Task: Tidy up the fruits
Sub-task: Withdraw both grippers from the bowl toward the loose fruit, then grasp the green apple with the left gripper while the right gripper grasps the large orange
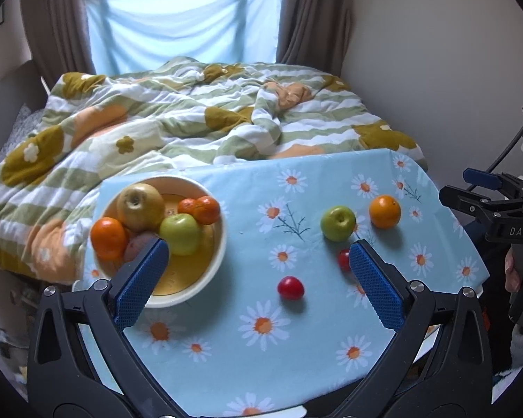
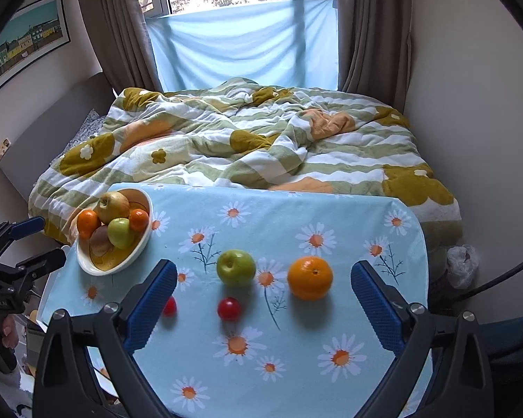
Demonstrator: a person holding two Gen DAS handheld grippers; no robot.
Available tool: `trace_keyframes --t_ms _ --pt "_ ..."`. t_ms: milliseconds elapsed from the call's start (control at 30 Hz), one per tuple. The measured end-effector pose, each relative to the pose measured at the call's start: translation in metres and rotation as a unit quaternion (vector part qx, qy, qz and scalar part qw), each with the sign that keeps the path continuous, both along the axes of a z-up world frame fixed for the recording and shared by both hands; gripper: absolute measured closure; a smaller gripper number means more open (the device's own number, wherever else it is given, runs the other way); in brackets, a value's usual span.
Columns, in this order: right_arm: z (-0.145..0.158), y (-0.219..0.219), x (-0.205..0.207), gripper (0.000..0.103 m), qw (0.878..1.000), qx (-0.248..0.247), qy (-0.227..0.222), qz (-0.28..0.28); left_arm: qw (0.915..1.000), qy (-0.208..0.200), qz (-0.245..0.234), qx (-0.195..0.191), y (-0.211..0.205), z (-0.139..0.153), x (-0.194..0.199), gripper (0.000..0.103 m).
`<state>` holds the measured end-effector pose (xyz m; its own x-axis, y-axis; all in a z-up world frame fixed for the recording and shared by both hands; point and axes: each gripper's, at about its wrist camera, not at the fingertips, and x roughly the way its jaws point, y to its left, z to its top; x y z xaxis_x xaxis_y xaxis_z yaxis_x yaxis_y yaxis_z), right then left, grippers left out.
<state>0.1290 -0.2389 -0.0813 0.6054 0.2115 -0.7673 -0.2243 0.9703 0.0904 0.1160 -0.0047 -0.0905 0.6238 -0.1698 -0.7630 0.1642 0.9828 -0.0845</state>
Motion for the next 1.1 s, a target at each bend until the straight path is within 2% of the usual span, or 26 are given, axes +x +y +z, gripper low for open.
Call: trace_keyframes --t_ms 300,633,800,867,933,1067,1100 --pt "-0.038 -0.047 0.018 0.003 0.999 0.0 0.026 0.037 0.9998 0.018 -0.003 -0.006 -0.068 -0.035 0.024 0.0" --pt "-0.088 -0.068 0.04 0.003 0.996 0.006 0.047 0.08 0.9985 0.05 -0.024 0.002 -0.114 -0.088 0.057 0.001" --pt "-0.105 -0.072 0.05 0.003 0.994 0.009 0.056 0.09 0.9971 0.069 -0.033 0.005 -0.129 -0.113 0.073 0.013" --pt "-0.11 -0.072 0.053 0.003 0.994 0.009 0.059 0.093 0.9966 0.073 -0.036 0.006 -0.133 -0.121 0.079 0.013" --pt "-0.115 -0.073 0.055 0.004 0.993 0.01 0.061 0.097 0.9961 0.078 -0.041 0.012 -0.138 -0.129 0.084 0.02" --pt "-0.124 -0.07 0.06 0.004 0.992 0.009 0.067 0.105 0.9942 0.094 -0.046 0.027 -0.144 -0.143 0.093 0.042" --pt "-0.127 -0.069 0.062 0.004 0.992 0.01 0.069 0.108 0.9941 0.093 -0.047 0.03 -0.143 -0.144 0.094 0.042"
